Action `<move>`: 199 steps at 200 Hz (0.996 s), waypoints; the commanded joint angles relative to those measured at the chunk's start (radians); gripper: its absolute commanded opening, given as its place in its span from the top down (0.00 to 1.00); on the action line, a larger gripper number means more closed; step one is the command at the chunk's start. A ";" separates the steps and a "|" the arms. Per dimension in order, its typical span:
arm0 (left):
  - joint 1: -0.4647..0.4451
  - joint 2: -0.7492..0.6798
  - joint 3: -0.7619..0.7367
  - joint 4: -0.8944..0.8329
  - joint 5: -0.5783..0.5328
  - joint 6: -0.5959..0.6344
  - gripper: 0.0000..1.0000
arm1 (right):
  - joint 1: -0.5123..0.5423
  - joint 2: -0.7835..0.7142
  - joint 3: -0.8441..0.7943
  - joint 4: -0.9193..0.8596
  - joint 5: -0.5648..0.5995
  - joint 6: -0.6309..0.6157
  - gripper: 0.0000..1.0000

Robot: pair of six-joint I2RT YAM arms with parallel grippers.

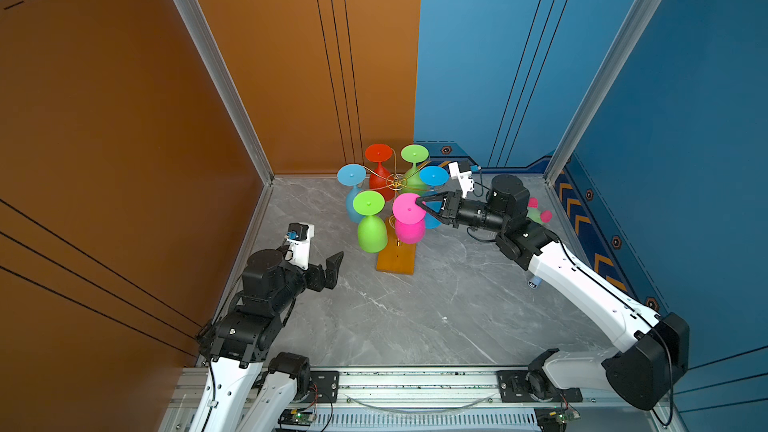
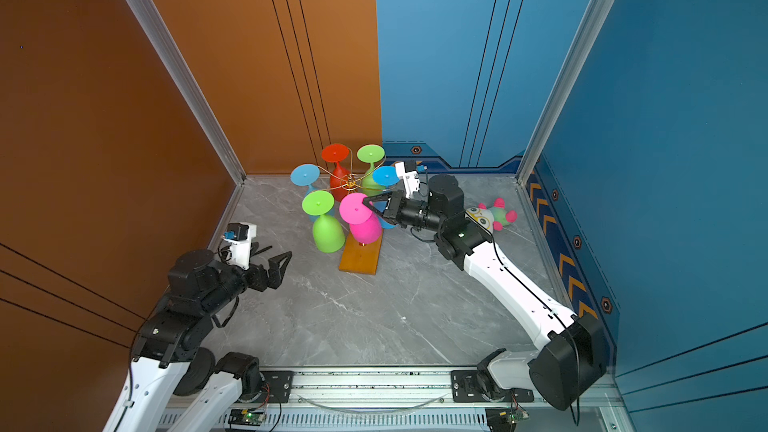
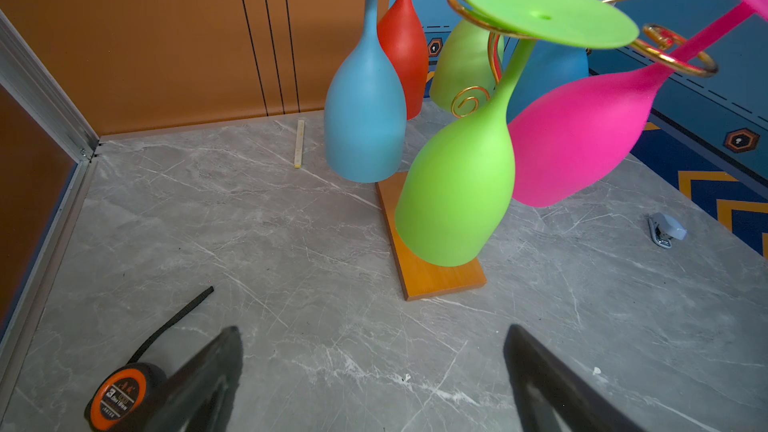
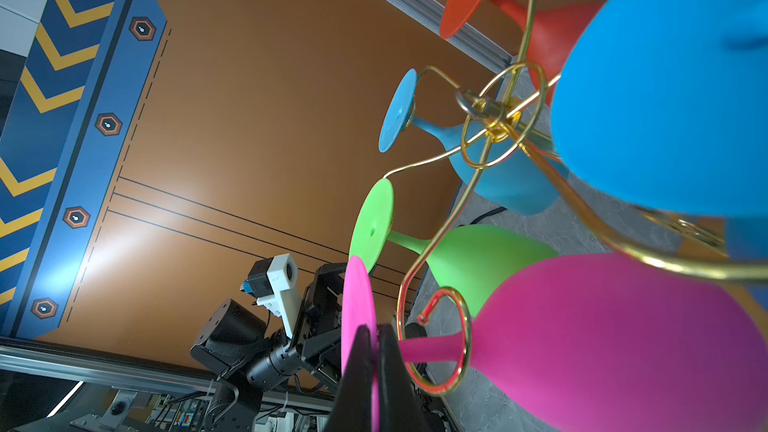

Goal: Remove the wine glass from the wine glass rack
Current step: 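Close the right gripper on the magenta glass's foot, then lift the magenta glass off its rack hook with the right gripper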

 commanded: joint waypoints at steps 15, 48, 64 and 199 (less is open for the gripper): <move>0.009 -0.007 -0.012 0.009 0.021 0.001 0.02 | 0.013 0.012 0.000 0.069 -0.012 0.032 1.00; 0.011 -0.007 -0.011 0.010 0.022 0.001 0.02 | 0.026 0.016 -0.002 0.069 -0.012 0.032 1.00; 0.010 -0.007 -0.011 0.010 0.022 0.000 0.02 | 0.031 0.019 -0.003 0.069 -0.012 0.031 1.00; 0.014 -0.009 -0.012 0.011 0.026 0.000 0.02 | 0.031 0.065 0.010 0.175 0.045 0.085 1.00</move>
